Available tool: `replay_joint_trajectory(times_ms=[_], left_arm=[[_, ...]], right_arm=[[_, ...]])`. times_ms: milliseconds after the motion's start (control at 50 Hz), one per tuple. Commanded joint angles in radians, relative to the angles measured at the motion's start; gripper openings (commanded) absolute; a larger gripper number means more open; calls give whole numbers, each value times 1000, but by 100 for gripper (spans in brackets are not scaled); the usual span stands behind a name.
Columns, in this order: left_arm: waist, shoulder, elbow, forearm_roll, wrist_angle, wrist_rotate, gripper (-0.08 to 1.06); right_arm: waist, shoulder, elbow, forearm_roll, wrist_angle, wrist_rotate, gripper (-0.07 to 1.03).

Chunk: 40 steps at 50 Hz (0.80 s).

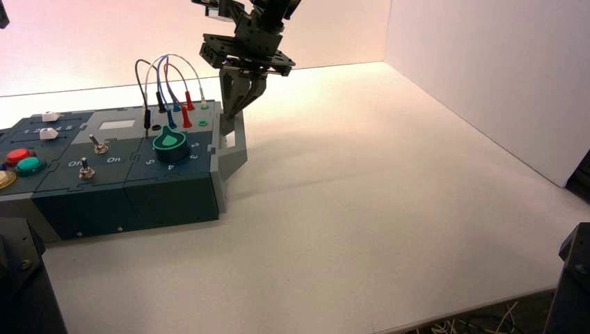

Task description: Flip the bottom switch off with the left gripper.

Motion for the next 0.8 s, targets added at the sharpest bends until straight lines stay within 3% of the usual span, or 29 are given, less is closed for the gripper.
replay_joint_trajectory(times_ms=[20, 120, 180, 380, 800], left_arm=[[-14, 26, -71, -34, 74, 2, -4], [-32, 58, -92, -61, 143, 0, -4], [-58, 92, -95, -95, 199, 0, -4], [-84, 104, -84, -161, 229, -12, -4], [-94, 84, 29, -170, 321, -55, -4]], right_arm=[[-44, -17, -14, -11, -5, -3, -2], [-44, -15, -14, -11, -6, -3, -2], [-44, -15, -12, -14, -6, -5, -2], [-44, -15, -11, -29, -3, -5, -2], [-46, -15, -8, -41, 6, -6, -2]])
